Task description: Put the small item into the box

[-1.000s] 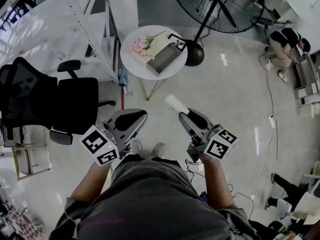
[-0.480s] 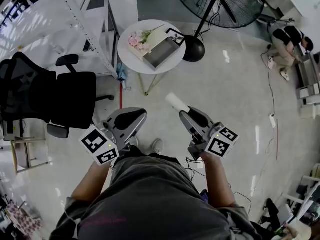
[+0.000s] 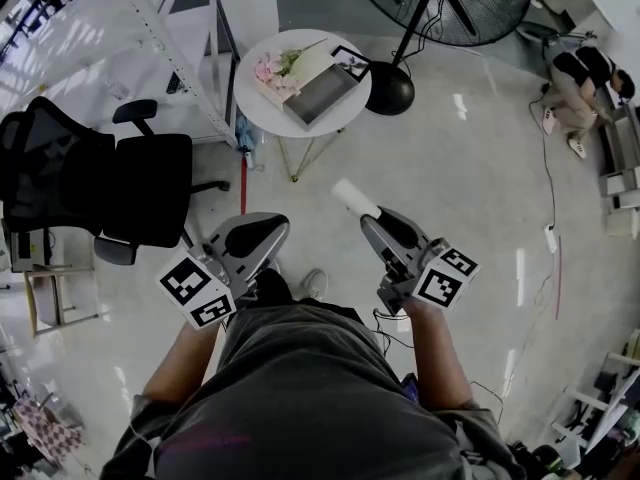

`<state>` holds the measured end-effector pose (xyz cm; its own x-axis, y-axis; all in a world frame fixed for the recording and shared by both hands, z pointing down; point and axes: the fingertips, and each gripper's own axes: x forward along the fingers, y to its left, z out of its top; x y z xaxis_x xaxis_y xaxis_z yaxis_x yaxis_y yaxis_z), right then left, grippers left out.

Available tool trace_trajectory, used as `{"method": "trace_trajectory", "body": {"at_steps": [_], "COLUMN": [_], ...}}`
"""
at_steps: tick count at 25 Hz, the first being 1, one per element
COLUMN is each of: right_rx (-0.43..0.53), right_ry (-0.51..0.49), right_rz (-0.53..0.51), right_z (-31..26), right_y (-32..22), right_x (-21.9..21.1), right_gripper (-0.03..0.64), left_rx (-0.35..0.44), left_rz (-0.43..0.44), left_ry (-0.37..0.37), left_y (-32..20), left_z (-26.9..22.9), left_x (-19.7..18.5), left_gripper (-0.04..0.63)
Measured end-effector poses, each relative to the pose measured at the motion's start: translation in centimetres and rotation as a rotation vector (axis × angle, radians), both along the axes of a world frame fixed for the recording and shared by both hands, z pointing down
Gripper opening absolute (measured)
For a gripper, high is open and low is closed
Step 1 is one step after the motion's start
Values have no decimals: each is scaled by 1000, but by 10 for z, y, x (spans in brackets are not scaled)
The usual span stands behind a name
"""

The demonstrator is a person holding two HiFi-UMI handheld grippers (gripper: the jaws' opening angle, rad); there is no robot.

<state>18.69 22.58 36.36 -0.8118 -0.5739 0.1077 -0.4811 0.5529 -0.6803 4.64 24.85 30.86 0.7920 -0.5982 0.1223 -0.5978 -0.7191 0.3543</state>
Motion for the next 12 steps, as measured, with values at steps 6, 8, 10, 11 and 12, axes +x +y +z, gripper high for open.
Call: {"method": "trace_trajectory", "body": {"at_steps": [6, 8, 10, 11, 12], "right_rx": [-19, -22, -25, -28, -31], "right_ry": [5, 10, 17, 20, 24], "right_rz": [1, 2, 3, 5, 8], "right_z": [8, 9, 11, 12, 14], "right_y": [-12, -18, -26, -31, -37], "right_x": [1, -1, -3, -3, -4], "right_gripper": [124, 123, 123, 124, 123], "left_rx": [-15, -22, -26, -27, -27], "left_rz": [3, 3, 4, 6, 9], "left_ry": [2, 7, 13, 16, 19], "left_y": [-8, -14, -23, -29, -36], "left_z": [7, 10, 13, 15, 16], "left_x": [2, -1, -3, -4, -6], "left_gripper": [25, 25, 24, 25, 25]}}
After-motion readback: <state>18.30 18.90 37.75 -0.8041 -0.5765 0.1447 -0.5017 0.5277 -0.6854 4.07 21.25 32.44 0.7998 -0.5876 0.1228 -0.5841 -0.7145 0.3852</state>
